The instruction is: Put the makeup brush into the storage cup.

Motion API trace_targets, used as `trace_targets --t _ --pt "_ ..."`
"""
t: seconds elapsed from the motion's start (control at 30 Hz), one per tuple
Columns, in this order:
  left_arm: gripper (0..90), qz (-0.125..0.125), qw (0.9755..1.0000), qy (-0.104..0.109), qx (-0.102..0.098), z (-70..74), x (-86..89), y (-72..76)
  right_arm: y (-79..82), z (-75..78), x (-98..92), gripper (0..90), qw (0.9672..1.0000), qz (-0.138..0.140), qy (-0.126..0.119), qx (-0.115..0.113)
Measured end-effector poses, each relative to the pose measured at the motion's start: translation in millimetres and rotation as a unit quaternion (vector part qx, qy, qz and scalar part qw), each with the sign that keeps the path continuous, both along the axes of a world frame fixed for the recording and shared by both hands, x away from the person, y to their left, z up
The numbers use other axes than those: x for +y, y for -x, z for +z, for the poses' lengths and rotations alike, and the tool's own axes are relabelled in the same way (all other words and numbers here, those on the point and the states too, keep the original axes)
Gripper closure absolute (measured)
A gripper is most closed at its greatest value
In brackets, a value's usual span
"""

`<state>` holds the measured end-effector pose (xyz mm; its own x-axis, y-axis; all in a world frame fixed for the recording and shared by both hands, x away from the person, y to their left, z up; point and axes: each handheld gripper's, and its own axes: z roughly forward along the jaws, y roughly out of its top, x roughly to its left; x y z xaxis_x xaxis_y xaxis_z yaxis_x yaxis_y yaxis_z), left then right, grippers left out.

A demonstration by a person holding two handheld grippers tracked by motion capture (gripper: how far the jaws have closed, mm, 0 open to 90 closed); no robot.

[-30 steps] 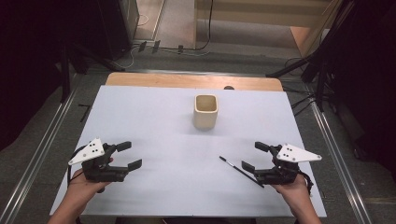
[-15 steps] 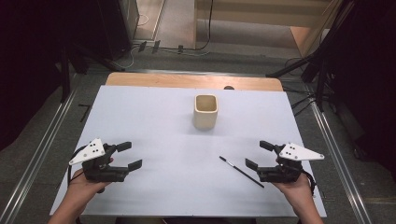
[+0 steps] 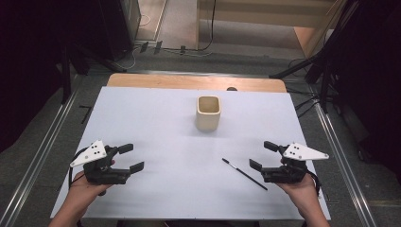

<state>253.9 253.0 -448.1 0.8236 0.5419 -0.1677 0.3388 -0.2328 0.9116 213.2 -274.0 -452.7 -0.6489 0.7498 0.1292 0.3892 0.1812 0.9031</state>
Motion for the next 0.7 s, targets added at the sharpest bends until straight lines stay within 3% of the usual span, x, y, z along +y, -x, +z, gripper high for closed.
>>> trace_targets --t 0.7 --pt "20.3 -0.003 1.0 -0.005 0.004 -1.1 -2.0 -1.1 -17.4 -0.4 23.8 14.5 0.9995 0.03 -0.014 -0.001"
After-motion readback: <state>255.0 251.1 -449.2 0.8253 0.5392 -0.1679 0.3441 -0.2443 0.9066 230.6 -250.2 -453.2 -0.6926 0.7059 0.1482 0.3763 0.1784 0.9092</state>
